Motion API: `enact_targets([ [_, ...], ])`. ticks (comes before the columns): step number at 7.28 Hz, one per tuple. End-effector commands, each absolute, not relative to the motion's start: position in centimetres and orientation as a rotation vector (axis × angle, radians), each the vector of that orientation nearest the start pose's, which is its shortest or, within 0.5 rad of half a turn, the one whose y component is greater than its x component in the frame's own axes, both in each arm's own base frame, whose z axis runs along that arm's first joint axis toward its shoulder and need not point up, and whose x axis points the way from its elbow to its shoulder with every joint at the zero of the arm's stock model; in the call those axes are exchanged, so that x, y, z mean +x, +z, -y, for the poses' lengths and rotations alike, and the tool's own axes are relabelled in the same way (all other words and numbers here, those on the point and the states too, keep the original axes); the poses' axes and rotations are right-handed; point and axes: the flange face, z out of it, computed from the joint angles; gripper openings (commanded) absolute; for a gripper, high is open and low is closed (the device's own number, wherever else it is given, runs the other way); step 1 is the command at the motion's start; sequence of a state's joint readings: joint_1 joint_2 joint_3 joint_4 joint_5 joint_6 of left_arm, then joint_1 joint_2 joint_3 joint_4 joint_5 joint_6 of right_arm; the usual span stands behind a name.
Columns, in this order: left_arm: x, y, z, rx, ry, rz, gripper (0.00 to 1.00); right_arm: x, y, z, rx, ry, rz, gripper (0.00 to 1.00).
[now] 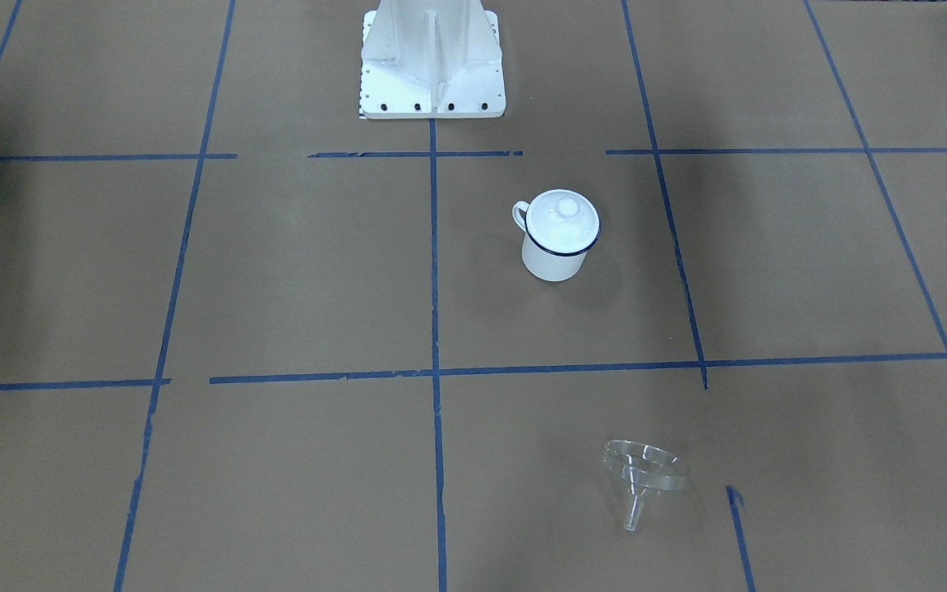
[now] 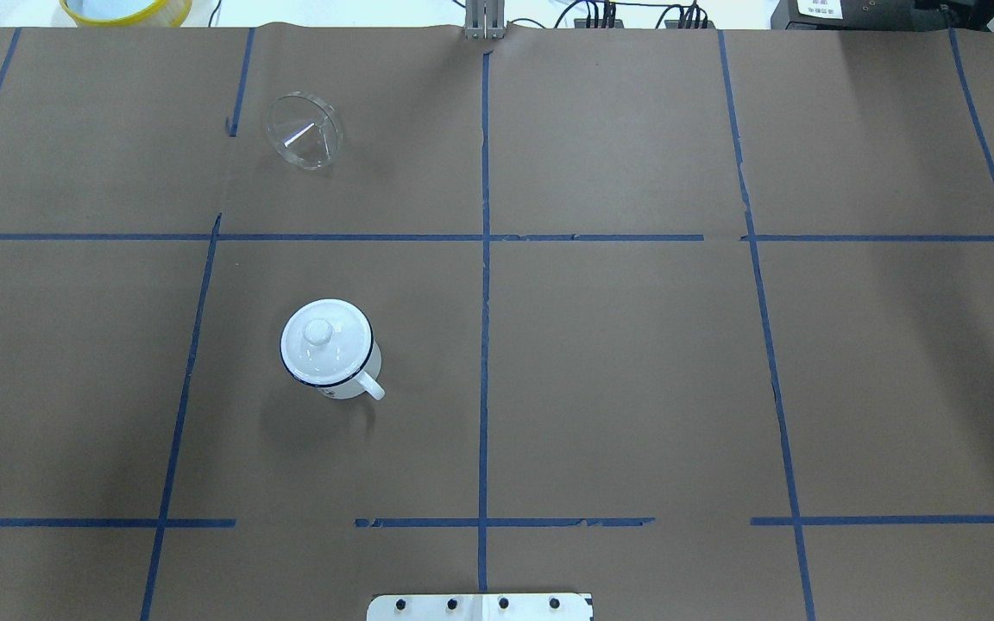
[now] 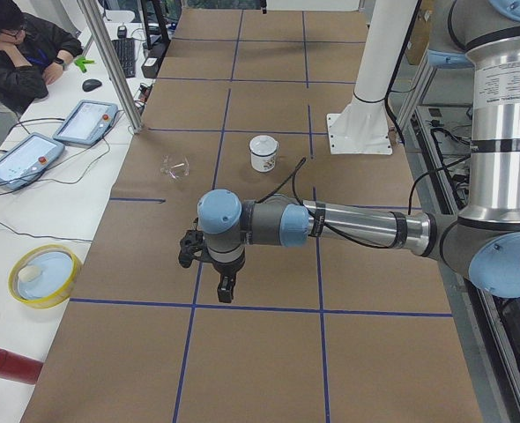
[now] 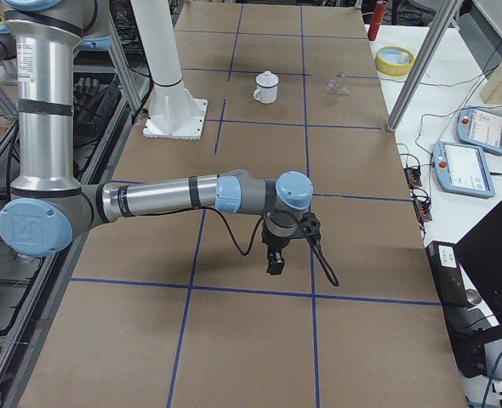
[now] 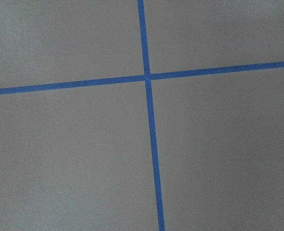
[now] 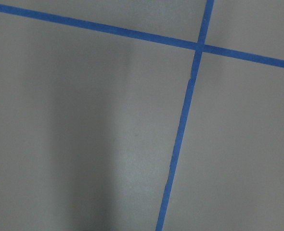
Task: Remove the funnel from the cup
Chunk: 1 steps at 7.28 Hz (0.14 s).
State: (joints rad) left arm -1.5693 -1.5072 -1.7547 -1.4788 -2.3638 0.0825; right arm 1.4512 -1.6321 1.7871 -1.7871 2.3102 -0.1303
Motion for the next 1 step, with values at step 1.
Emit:
enact_targets([
  [1,-6.16,59.95,46.59,0.072,0.095,-0.791,1.00,1.12,60.57,46.11,-0.055,-0.214,0.741,1.00],
])
